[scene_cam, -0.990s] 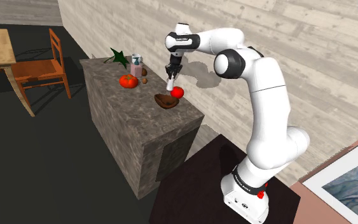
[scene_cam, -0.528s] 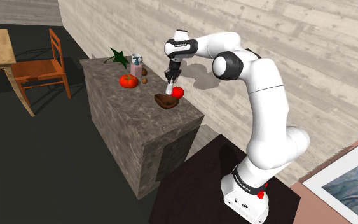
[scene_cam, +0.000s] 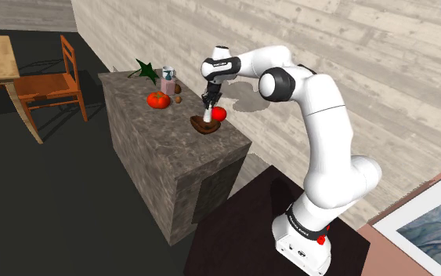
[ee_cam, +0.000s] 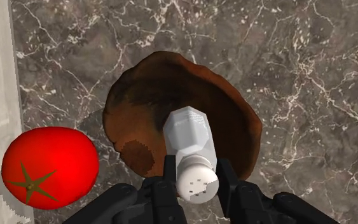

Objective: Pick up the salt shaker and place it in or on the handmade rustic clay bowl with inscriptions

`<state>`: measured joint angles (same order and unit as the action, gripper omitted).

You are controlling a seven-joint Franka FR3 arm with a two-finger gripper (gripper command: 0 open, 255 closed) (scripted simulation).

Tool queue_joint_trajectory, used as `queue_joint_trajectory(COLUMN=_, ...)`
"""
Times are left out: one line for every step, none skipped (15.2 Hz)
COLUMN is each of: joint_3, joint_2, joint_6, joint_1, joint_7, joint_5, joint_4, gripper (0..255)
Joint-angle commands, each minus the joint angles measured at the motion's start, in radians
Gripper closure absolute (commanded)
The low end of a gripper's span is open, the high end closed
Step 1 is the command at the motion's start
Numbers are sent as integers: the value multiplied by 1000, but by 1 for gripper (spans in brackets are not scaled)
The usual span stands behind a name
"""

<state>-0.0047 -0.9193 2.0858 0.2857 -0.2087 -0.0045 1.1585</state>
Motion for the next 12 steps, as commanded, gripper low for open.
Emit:
queue_joint_trajectory(joint_3=0, joint_2=-7, joint_6=5, joint_1=-1, joint_7=2, joint_5=0, joint_4=-3, gripper=255)
queue_joint_trajectory(joint_3=0, joint_2=-7, joint_6=5, joint_1=-1, joint_7=2, joint_5=0, joint_4=-3, gripper=255)
queue_joint_trajectory(joint_3=0, joint_2=-7, joint_6=5, joint_1=-1, joint_7=2, joint_5=0, joint_4=-3, gripper=255)
queue_joint_trajectory(joint_3=0, joint_2=-7, joint_6=5, joint_1=-1, joint_7=2, joint_5=0, joint_4=-3, gripper=255)
queue_joint_trajectory(joint_3=0, joint_2=-7, joint_6=5, joint_1=-1, joint_7=2, joint_5=0, joint_4=-3, gripper=255)
queue_joint_trajectory(joint_3=0, joint_2=-7, joint_6=5, joint_1=-1, joint_7=2, joint_5=0, joint_4=-3, gripper=255)
queue_joint_trajectory(joint_3=0, joint_2=-7, joint_6=5, joint_1=-1, joint_7=2, joint_5=0, joint_4=-3, gripper=255)
queue_joint_trajectory(joint_3=0, joint_2=-7, joint_6=5, joint_1=-1, joint_7=2, joint_5=0, joint_4=-3, gripper=0)
queue_joint_trajectory(joint_3=0, joint_2=-7, joint_6=5, joint_1=-1, joint_7=2, joint_5=0, joint_4=-3, gripper=0)
queue_joint_trajectory(joint_3=0, joint_2=-7, joint_6=5, joint_1=-1, joint_7=2, joint_5=0, joint_4=-3, gripper=0)
queue_joint_trajectory(joint_3=0, joint_2=-7, joint_6=5, joint_1=-1, joint_7=2, joint_5=0, joint_4=-3, gripper=0)
queue_joint_trajectory(joint_3=0, joint_2=-7, joint_6=5, joint_1=-1, joint_7=2, joint_5=0, joint_4=-3, gripper=0)
